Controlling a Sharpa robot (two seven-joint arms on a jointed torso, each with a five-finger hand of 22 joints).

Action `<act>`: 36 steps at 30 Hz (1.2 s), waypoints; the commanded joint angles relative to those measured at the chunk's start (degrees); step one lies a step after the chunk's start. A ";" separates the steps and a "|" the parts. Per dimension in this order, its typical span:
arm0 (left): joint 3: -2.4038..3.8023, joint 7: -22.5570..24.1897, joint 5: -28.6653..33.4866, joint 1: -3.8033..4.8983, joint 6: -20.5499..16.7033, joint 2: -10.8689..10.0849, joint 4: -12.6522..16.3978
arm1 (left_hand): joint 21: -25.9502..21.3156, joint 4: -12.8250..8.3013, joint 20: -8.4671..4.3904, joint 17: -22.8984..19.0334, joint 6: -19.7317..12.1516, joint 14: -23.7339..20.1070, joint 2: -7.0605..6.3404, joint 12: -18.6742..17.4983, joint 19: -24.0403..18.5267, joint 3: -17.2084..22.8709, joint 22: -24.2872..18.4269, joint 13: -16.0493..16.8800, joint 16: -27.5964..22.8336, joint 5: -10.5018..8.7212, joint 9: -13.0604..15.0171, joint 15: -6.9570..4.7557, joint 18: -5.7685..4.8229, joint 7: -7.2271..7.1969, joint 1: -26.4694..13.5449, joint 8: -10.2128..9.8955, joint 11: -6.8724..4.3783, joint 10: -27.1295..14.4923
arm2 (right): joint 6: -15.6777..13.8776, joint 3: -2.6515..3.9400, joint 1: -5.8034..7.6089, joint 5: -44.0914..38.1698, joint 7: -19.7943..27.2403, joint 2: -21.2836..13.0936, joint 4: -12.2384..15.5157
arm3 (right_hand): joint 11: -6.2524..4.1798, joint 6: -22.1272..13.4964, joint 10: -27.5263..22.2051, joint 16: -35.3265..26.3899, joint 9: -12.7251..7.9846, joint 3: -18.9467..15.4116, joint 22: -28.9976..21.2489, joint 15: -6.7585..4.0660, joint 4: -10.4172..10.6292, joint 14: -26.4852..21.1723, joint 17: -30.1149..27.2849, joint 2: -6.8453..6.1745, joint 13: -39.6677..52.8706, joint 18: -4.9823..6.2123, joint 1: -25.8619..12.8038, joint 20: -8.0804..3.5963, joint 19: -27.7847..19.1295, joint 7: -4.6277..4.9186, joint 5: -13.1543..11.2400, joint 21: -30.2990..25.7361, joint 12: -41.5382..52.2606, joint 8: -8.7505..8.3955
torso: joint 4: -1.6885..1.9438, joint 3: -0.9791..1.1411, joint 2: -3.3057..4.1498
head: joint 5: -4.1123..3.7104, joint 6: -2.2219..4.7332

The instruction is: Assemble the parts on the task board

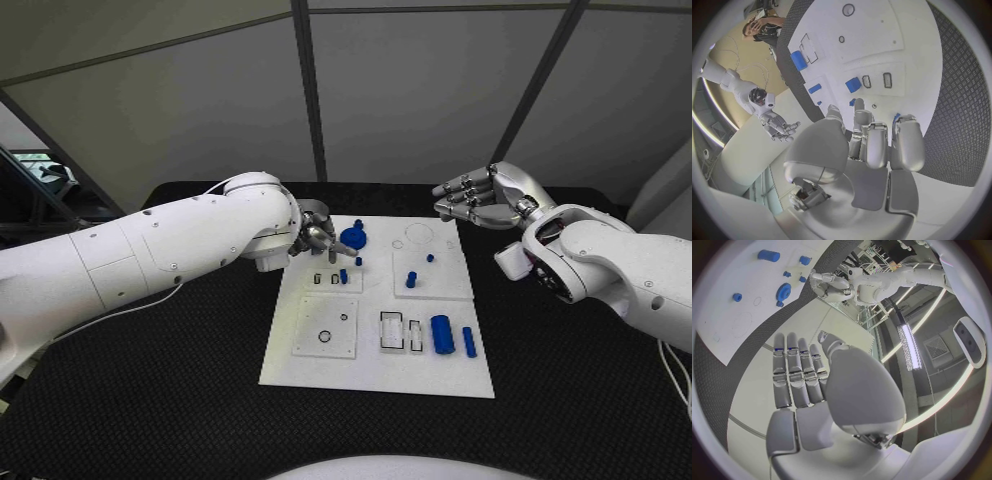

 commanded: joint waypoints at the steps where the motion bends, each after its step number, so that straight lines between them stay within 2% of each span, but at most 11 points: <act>1: -0.30 -2.43 -2.35 0.12 2.99 0.52 -0.46 | 0.32 0.01 -0.07 3.73 -0.12 2.86 0.12 0.37 0.36 -0.42 0.11 0.05 0.17 -0.27 0.22 -0.40 -3.84 -0.35 -0.72 0.44 0.02 0.24 | -0.39 0.06 0.11 -0.28 -0.18 0.17 -0.08 | 0.15 -0.40 -0.42 -0.41 -0.09 -0.05 -0.35 0.39 -0.47 -0.26 -0.29 -0.08 -0.04 0.66 -0.65 0.26 0.39 0.39 0.30 -0.59 -0.26 -0.27 | 0.05 0.00 0.06 | -0.08 -0.14; 6: -1.25 -2.78 -2.43 0.35 4.24 1.16 -1.15 | 0.36 0.02 -0.09 3.61 -0.23 2.83 0.14 0.23 0.36 -0.59 0.18 -0.16 0.08 -0.26 0.42 -0.41 -3.85 -0.35 -0.83 0.55 0.01 0.08 | -0.29 0.06 0.11 -0.59 -0.40 0.41 -0.22 | 0.22 -0.49 -0.55 -0.42 -0.10 -0.07 -0.53 0.44 -0.53 -0.36 -0.44 -0.06 -0.04 0.65 -0.72 0.31 0.45 0.45 0.36 -0.83 -0.25 -0.27 | -0.01 -0.01 0.12 | -0.06 -0.36; 14: -1.97 -2.81 -2.46 0.45 5.18 1.92 -1.89 | 0.37 -0.09 -0.10 3.52 -0.43 2.80 0.29 0.06 0.33 -0.65 0.22 -0.38 0.01 -0.23 0.65 -0.41 -3.85 -0.35 -0.67 0.64 0.02 -0.14 | -0.19 0.06 0.11 -0.86 -0.66 0.50 -0.39 | 0.32 -0.65 -0.75 -0.41 -0.10 -0.15 -0.82 0.52 -0.59 -0.48 -0.69 -0.07 -0.04 0.66 -0.91 0.38 0.59 0.59 0.55 -1.22 -0.24 -0.27 | 0.06 -0.09 0.15 | -0.52 -0.51; 18: -2.32 -2.53 -2.46 0.46 5.32 2.14 -2.04 | 0.36 -0.14 -0.10 3.46 -0.53 2.78 0.34 -0.03 0.30 -0.68 0.20 -0.49 -0.04 -0.23 0.77 -0.40 -3.84 -0.34 -0.57 0.68 0.02 -0.26 | -0.09 0.06 0.11 -0.89 -0.78 0.63 -0.47 | 0.38 -0.72 -0.83 -0.40 -0.10 -0.22 -0.96 0.56 -0.60 -0.52 -0.80 -0.08 -0.03 0.66 -1.04 0.42 0.67 0.66 0.61 -1.41 -0.22 -0.27 | 0.03 -0.07 0.16 | -0.39 -0.67; 36: -2.57 -1.32 -1.62 0.47 3.89 2.82 -1.97 | 0.56 -0.25 -0.09 3.56 -0.85 2.80 0.82 -0.03 0.33 -0.69 0.57 -0.45 -0.01 -0.20 1.36 -0.39 -3.89 -0.33 -0.03 0.98 0.03 -0.37 | 0.42 0.06 0.11 -0.91 -1.28 1.19 -0.96 | 0.48 -0.86 -1.01 -0.40 -0.10 -0.35 -1.24 0.65 -0.64 -0.62 -1.04 -0.10 -0.03 0.66 -1.27 0.50 0.81 0.79 0.68 -1.78 -0.21 -0.26 | 0.08 -0.02 0.21 | -0.43 -0.91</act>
